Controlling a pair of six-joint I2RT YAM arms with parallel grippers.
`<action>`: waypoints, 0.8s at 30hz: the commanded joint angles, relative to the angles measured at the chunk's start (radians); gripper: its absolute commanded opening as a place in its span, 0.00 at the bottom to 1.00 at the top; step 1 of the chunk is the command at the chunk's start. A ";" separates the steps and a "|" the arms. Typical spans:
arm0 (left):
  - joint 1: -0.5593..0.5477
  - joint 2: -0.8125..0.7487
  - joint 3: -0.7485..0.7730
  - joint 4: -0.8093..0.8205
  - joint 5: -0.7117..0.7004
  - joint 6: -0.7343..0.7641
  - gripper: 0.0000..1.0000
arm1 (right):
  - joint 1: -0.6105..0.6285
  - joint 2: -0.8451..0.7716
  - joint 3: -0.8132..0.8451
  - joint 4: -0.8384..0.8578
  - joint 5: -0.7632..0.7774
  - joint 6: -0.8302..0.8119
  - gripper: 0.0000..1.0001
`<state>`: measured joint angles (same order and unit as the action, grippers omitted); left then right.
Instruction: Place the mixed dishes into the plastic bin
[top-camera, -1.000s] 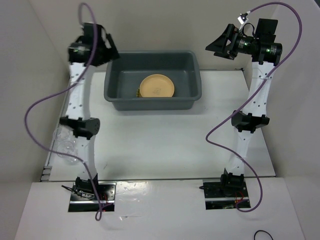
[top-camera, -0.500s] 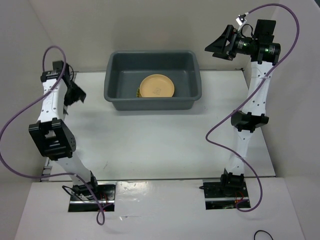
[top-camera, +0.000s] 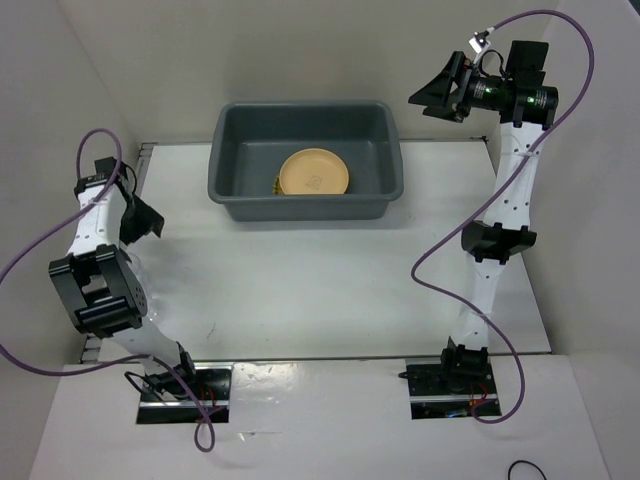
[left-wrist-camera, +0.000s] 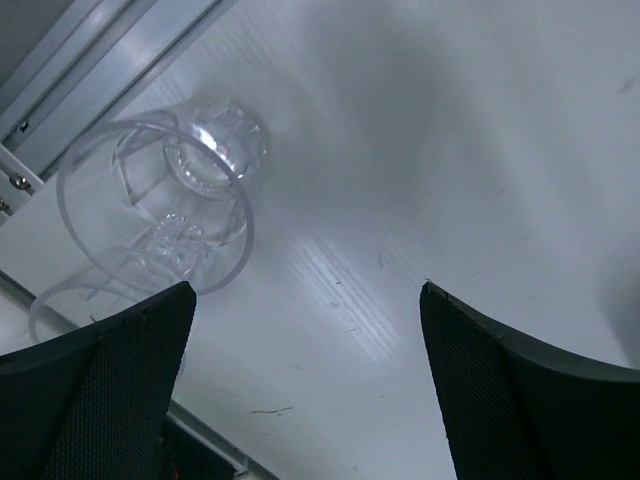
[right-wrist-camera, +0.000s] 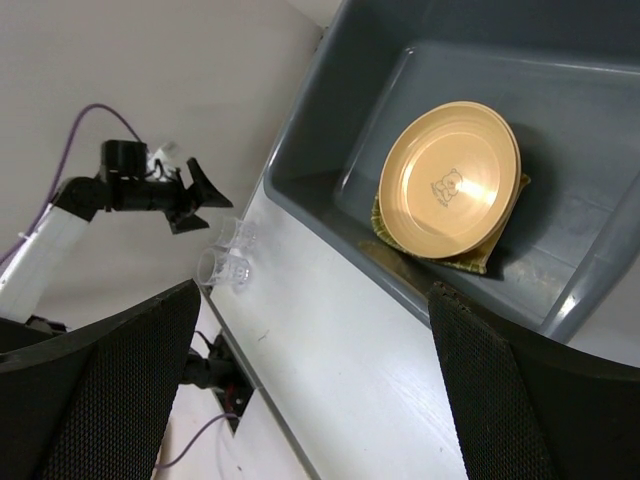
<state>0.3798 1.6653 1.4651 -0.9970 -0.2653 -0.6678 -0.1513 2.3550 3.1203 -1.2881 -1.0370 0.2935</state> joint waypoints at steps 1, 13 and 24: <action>0.008 -0.004 -0.075 0.047 0.017 0.028 0.99 | -0.007 0.003 0.018 -0.007 -0.035 -0.004 0.99; 0.008 0.033 -0.173 0.123 0.003 0.059 0.90 | -0.007 -0.007 0.018 -0.007 -0.017 0.015 0.99; 0.008 0.105 -0.123 0.126 0.008 0.099 0.00 | -0.076 -0.016 0.018 -0.007 -0.017 0.035 0.99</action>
<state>0.3832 1.7611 1.2716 -0.8696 -0.2653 -0.5926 -0.2150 2.3554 3.1203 -1.2881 -1.0363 0.3206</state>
